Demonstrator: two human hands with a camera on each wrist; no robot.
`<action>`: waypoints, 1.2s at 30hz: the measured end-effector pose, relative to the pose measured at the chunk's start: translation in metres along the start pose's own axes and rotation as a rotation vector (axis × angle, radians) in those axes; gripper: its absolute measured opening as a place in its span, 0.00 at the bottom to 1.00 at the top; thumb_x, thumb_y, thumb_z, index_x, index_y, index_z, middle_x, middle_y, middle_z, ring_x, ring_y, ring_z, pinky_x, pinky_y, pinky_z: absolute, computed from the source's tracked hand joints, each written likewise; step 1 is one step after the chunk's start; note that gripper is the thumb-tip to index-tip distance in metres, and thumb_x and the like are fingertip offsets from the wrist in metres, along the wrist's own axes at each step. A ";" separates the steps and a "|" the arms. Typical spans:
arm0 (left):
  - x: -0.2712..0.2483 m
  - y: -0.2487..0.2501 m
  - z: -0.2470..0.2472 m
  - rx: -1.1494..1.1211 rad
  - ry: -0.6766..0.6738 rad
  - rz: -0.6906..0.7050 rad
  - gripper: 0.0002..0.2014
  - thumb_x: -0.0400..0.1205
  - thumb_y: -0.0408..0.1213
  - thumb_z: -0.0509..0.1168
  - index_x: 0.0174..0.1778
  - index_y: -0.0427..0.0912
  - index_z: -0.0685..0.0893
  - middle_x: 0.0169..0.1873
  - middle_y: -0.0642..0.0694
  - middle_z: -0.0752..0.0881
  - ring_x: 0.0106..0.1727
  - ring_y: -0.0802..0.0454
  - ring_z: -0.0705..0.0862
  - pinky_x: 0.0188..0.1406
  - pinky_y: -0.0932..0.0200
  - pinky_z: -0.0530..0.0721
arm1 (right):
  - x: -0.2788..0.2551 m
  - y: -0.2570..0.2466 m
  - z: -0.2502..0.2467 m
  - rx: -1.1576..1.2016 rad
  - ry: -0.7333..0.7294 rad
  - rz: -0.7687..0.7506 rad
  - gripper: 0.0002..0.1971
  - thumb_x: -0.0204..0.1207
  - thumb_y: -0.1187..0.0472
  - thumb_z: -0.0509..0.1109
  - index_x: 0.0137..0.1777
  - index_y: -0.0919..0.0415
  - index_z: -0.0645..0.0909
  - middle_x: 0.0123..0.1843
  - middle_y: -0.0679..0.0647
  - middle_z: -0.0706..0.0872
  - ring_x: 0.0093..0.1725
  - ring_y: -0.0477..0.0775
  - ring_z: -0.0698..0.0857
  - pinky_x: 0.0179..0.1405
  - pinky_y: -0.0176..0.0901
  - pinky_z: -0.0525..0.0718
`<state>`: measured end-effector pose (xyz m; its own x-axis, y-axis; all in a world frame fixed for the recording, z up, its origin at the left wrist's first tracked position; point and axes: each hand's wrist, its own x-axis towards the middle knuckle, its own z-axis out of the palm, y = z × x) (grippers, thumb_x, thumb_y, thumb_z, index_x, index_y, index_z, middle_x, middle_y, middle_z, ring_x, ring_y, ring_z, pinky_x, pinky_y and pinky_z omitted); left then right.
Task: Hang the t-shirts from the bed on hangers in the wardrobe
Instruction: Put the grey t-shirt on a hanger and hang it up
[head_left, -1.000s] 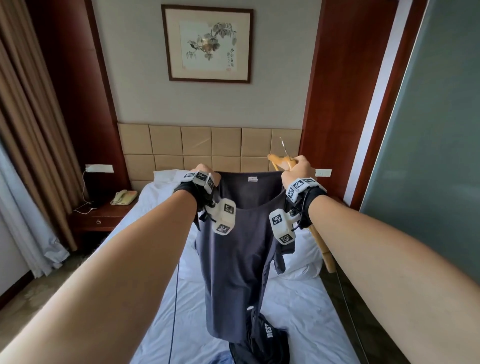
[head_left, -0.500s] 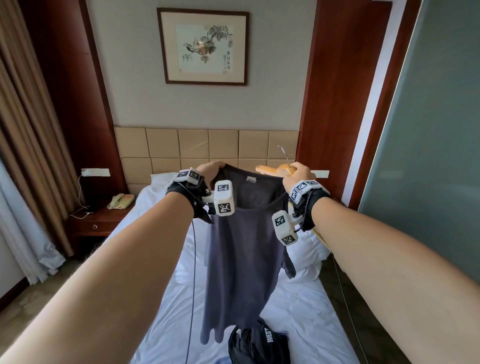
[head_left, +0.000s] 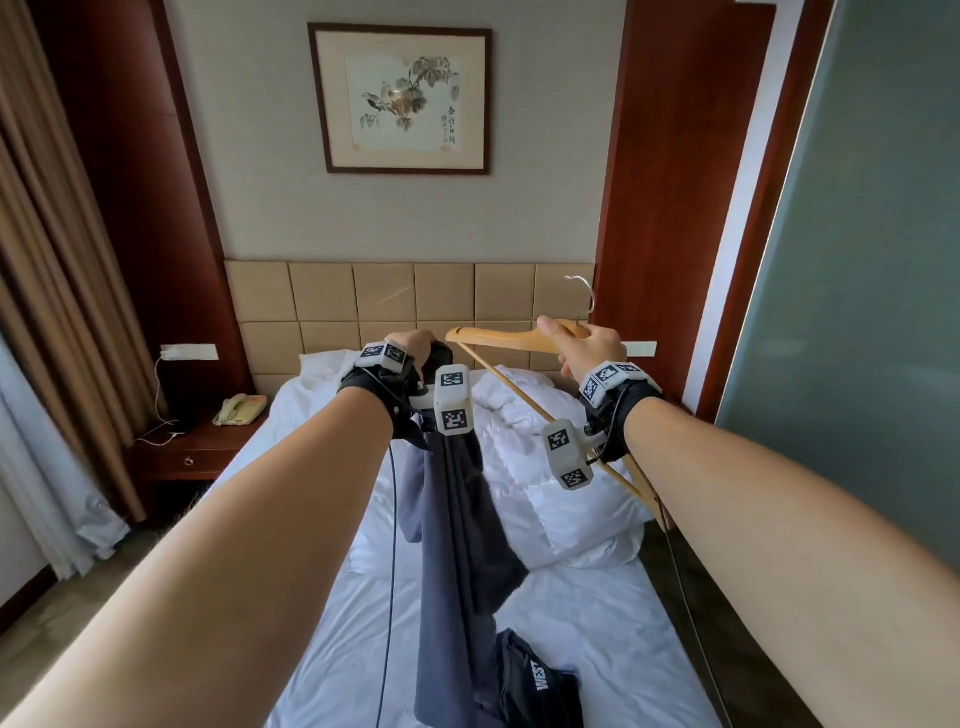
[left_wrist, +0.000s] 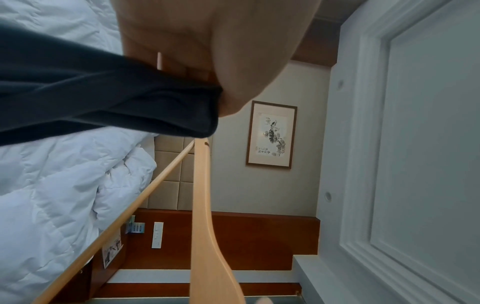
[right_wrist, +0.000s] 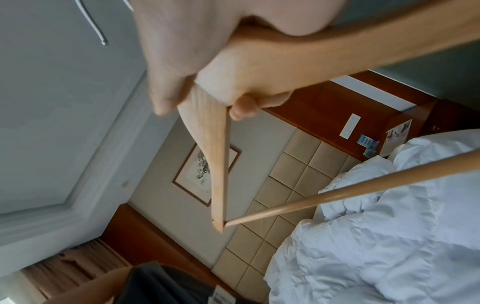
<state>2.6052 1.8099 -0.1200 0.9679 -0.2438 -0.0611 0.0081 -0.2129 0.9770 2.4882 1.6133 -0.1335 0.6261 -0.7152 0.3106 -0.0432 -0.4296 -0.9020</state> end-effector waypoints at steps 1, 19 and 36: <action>-0.005 0.000 -0.002 0.023 -0.012 0.020 0.23 0.86 0.37 0.60 0.76 0.31 0.74 0.71 0.35 0.79 0.53 0.47 0.78 0.55 0.54 0.85 | -0.002 -0.002 0.000 0.016 0.017 0.018 0.31 0.66 0.29 0.73 0.35 0.61 0.86 0.30 0.58 0.89 0.25 0.50 0.84 0.35 0.43 0.85; 0.022 -0.017 -0.020 0.144 0.427 0.042 0.18 0.88 0.37 0.52 0.67 0.39 0.82 0.64 0.40 0.85 0.63 0.39 0.82 0.61 0.55 0.78 | 0.003 -0.003 -0.001 0.351 -0.049 0.263 0.23 0.73 0.44 0.69 0.40 0.70 0.83 0.27 0.62 0.81 0.15 0.50 0.74 0.17 0.34 0.68; 0.014 -0.007 -0.010 0.496 0.310 0.231 0.13 0.81 0.39 0.60 0.32 0.42 0.84 0.29 0.45 0.81 0.33 0.45 0.78 0.27 0.61 0.70 | 0.003 -0.011 0.021 0.243 -0.120 0.152 0.23 0.69 0.44 0.71 0.33 0.68 0.86 0.24 0.61 0.86 0.20 0.55 0.80 0.20 0.39 0.75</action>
<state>2.6213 1.8173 -0.1257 0.9593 -0.0656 0.2748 -0.2550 -0.6197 0.7422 2.5071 1.6275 -0.1286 0.7150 -0.6846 0.1422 0.0348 -0.1682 -0.9851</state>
